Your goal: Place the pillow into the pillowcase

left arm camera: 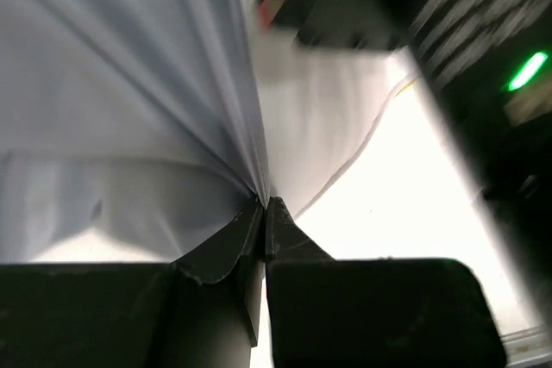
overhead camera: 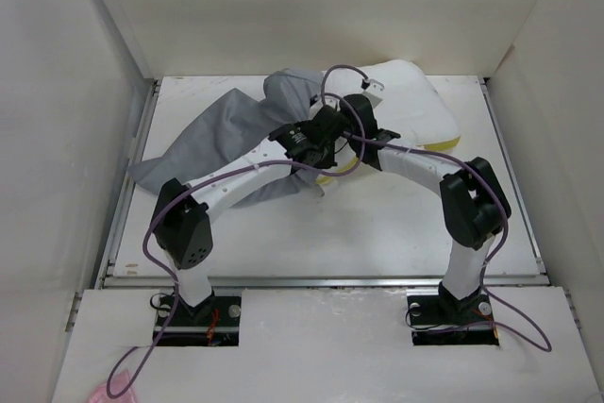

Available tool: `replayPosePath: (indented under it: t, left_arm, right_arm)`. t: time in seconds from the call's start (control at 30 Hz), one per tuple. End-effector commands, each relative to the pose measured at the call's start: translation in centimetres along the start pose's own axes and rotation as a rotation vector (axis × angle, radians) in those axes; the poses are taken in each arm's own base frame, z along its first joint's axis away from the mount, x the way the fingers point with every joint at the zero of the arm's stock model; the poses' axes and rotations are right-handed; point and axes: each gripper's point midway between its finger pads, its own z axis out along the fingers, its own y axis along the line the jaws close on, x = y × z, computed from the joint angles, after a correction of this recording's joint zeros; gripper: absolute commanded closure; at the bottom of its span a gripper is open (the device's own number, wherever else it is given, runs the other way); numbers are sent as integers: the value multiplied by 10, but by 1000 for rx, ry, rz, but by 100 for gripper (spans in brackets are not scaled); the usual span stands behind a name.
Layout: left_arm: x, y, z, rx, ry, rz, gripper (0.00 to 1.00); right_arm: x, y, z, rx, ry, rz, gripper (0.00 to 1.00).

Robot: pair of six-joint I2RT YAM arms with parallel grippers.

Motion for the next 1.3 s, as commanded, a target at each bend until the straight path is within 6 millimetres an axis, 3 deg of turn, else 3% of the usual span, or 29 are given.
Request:
replayPosePath:
  t: [0.0,0.13,0.33,0.43,0.47,0.5,0.57,0.6,0.67,0.73,0.77,0.8,0.87,0.9,0.93,0.97,1.0,1.03,1.07,1.1,1.17,1.27]
  left_arm:
    - [24,7,-43,29,48,0,100]
    - [50,26,-45,-11,99,-24,100]
    - [66,24,-44,12,153,-27,100]
    - [45,-1,-47,116,105,-24,100]
    - [23,-15,-49,153,56,-28,100]
    - [8,-25,-57,191,20,-31,100]
    - [-16,-43,-69,265,-34,-11,100]
    - [-40,-56,-87,323,-92,-12,100]
    - [-53,-68,-100,385,-114,6,100]
    - [-72,-75,-116,418,-167,3,100]
    - [-74,-75,-112,404,-177,18,100]
    - [-75,-75,-105,387,-177,18,92]
    - [-73,-66,-93,343,-156,16,85]
    - [-75,-62,-87,329,-150,-1,76]
    - [-75,-48,-73,291,-133,-25,69]
    - [-69,-39,-62,266,-115,-29,66]
    - [-66,-33,-56,250,-103,-46,64]
    - [-64,-25,-50,225,-94,-62,62]
    - [-59,-11,-38,187,-81,-71,58]
    - [-57,-6,-37,177,-76,-85,50]
    - [-65,13,-33,129,-111,-110,40]
    - [-83,47,-34,22,-179,-151,32]
  right_arm:
    - [-89,15,0,18,-268,203,100]
    - [-98,8,3,25,-288,247,100]
    - [-125,22,-10,-10,-334,285,100]
    - [-123,37,-14,-56,-331,304,100]
    - [-115,41,-12,-64,-322,301,100]
    - [-101,52,-15,-84,-300,293,100]
    - [-78,54,-9,-75,-308,281,100]
    - [-65,58,-9,-73,-309,268,100]
    - [-45,54,1,-55,-298,281,100]
    - [-34,53,7,-58,-274,301,100]
    - [-33,56,7,-71,-263,313,100]
    - [-26,55,7,-78,-240,332,100]
    - [-6,49,4,-98,-182,312,100]
    - [-8,51,-4,-124,-171,316,100]
    - [-5,51,-11,-149,-153,305,94]
    - [19,40,-18,-172,-89,269,89]
    - [-4,51,-33,-259,-133,292,80]
    - [-1,51,-42,-292,-120,279,67]
    - [-3,46,-46,-323,-97,277,41]
    - [4,34,-49,-323,-65,267,34]
    - [-7,33,-60,-365,-61,239,24]
    - [-17,20,-59,-374,-26,142,18]
